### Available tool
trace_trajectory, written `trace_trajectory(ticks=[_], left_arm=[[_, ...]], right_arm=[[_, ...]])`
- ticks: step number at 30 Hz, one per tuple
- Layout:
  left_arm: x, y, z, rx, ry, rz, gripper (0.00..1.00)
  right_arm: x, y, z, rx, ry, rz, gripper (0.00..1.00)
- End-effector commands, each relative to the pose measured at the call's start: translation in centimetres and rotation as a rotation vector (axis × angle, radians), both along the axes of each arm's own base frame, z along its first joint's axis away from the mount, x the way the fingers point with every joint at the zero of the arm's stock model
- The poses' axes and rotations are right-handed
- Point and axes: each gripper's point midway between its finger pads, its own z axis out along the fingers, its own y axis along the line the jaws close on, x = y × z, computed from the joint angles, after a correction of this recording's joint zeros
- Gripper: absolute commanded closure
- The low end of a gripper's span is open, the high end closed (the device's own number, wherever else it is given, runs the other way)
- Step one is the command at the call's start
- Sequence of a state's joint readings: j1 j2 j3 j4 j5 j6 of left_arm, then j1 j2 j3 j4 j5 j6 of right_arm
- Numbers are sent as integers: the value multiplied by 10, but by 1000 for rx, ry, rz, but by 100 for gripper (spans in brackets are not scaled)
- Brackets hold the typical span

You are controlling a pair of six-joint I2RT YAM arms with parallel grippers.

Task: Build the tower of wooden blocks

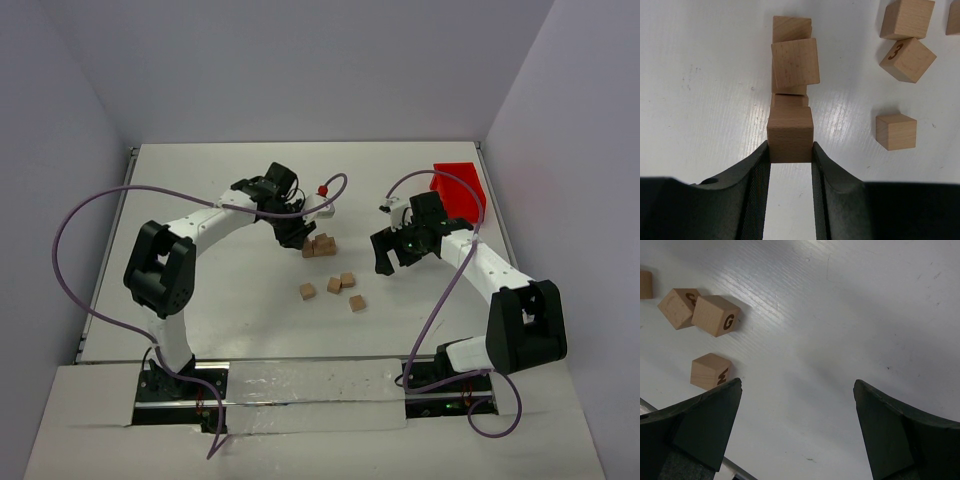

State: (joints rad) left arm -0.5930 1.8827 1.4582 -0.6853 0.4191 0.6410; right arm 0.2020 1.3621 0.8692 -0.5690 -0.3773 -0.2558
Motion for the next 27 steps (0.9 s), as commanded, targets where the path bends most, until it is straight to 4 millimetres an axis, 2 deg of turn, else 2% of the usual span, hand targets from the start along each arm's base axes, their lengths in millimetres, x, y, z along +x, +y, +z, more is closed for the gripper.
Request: trace_trajectory(ticks=[1,9,21,27], left_arm=[[12,-7,13,-17,-35,-15,91],[14,-3,11,29,-22,-33,85],[20,5,20,122,-12,-35,86],[14,4,16,157,5,-38,84]], right_arm=[[10,1,11,16,-39,-1,0],[11,1,10,16,-35,-2,0],[11,2,10,18,-33,-2,0],[11,1,10,17,-33,-3,0]])
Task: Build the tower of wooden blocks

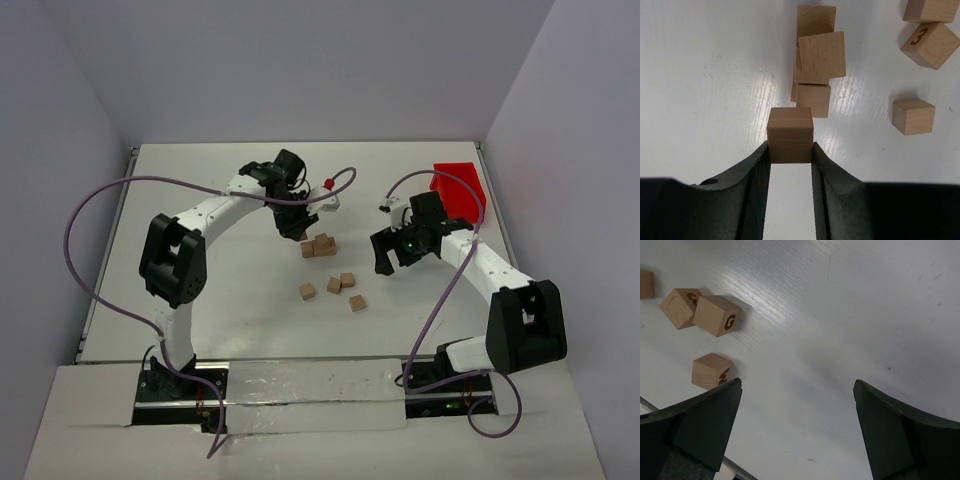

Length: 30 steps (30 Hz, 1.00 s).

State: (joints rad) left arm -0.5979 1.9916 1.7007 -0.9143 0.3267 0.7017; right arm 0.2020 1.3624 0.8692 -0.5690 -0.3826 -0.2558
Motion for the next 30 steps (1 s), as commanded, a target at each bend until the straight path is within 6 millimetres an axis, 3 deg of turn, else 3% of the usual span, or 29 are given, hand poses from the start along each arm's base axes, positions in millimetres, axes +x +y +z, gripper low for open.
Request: trace_trajectory(ticks=[1,30], left_arm=[[-5,-4,2,34,8,-19,84],[-6,-17,-10,92,24,-12,71]], right_arm=[[11,0,10,12,-35,-5,0],[11,-1,9,9,-34,-5,0]])
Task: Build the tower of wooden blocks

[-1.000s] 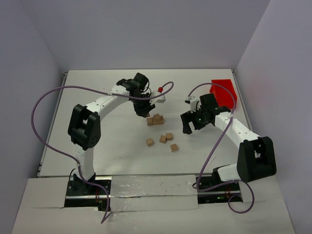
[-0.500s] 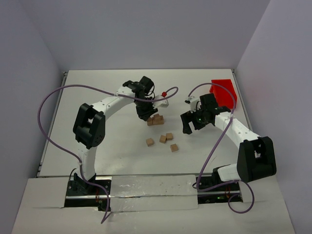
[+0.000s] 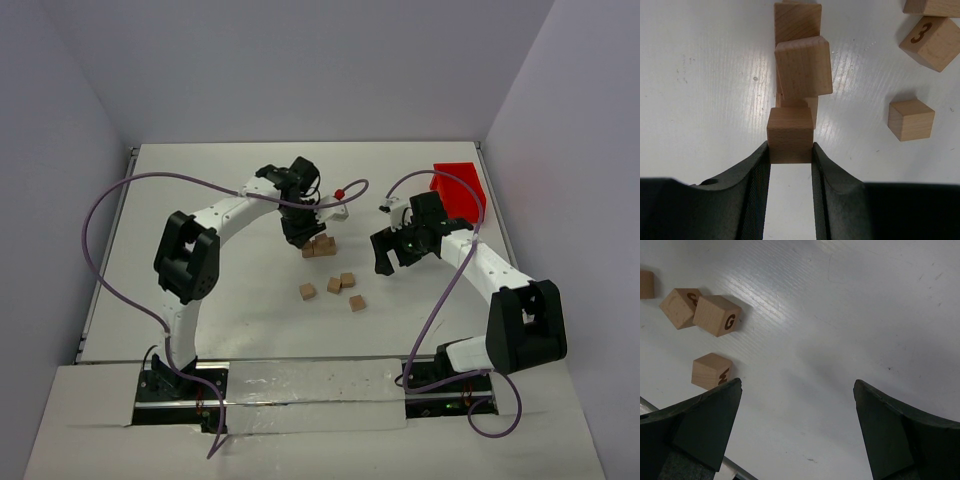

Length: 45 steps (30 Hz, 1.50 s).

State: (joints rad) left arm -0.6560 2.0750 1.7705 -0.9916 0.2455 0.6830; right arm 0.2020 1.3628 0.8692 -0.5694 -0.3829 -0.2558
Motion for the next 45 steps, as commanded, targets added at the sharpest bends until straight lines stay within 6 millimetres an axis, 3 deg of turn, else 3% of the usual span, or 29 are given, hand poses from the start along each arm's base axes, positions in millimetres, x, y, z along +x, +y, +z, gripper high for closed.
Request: trace_trajectory(ticks=[1,34,38,41,45], left_arm=[[4,-11,10,-23,-12,1,71],[-2,-15,5,-13,10,-23,58],[-2,-16,6,-19,9,-24,31],[-2,-18,11,-28,6,-27,1],[0,-22,31,-64,-20,-28,1]], right_arm=[[12,-1,10,9,-36,-5,0],[11,-1,10,14,-31,-6,0],[12,-2,10,14,-32,-8,0],[11,-2,10,15,-32,-8,0],[11,-1,12,21,-40,-1,0]])
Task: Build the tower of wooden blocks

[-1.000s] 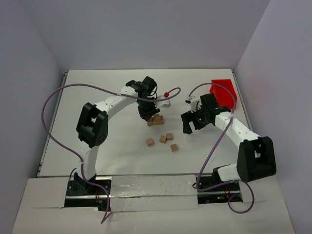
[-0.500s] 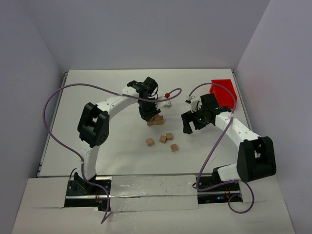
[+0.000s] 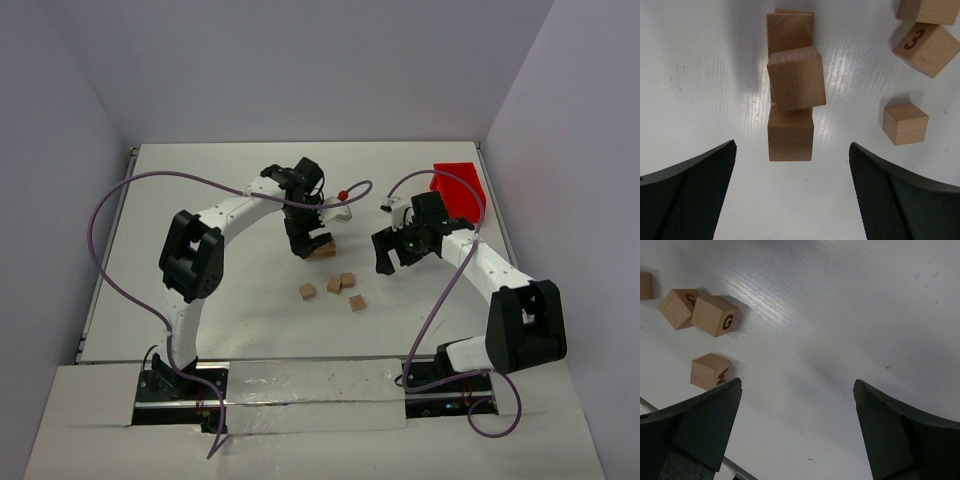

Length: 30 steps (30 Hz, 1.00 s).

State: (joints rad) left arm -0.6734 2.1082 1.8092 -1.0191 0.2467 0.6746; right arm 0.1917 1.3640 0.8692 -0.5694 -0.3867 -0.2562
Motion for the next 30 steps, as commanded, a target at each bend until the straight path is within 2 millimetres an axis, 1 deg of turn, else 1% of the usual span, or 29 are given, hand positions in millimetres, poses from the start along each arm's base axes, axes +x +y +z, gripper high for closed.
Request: trace_trajectory(ticks=[1,2,4,5,8,12,14,15,16,17,19,21,23,24,25,27,29,30], left_arm=[[5,-17,43,-90,-49,-17,1],[6,-17,49,-99,-59,-18,1],[4,-19,73,-138,-78,-12,1],[3,-20,81,-155,-82,-11,1],[1,-16,124,-250,-135,12,1],[-6,0,169,-424,-168,64,1],[-3,16,185,-512,-175,114,1],[-6,23,198,-560,-200,129,1],[-10,29,204,-609,-209,147,1],[-12,41,201,-643,-204,181,1],[-7,61,206,-694,-225,244,1],[-19,77,203,-735,-207,283,1],[-26,90,199,-762,-190,313,1],[-28,94,197,-762,-185,329,1],[-29,99,191,-756,-179,349,1],[-30,106,178,-730,-156,392,1],[-33,108,166,-715,-123,414,1],[-34,108,164,-718,-110,415,1]], right_arm=[[10,2,13,22,-44,10,0],[9,3,14,26,-47,13,0],[8,6,18,45,-58,27,0],[7,7,21,51,-65,35,0],[-2,12,28,77,-81,99,0],[-15,17,32,97,-99,203,2],[-20,21,35,114,-111,253,4],[-21,21,35,113,-122,280,6],[-22,22,35,111,-130,308,7],[-22,23,36,109,-143,345,9],[-22,27,37,114,-157,400,11],[-22,31,38,102,-190,486,14],[-22,38,37,83,-205,561,16],[-20,38,35,68,-209,579,16],[-22,46,32,47,-213,632,17],[-18,52,23,-15,-218,682,18],[-19,66,15,-52,-227,738,19],[-19,70,11,-73,-230,754,19]])
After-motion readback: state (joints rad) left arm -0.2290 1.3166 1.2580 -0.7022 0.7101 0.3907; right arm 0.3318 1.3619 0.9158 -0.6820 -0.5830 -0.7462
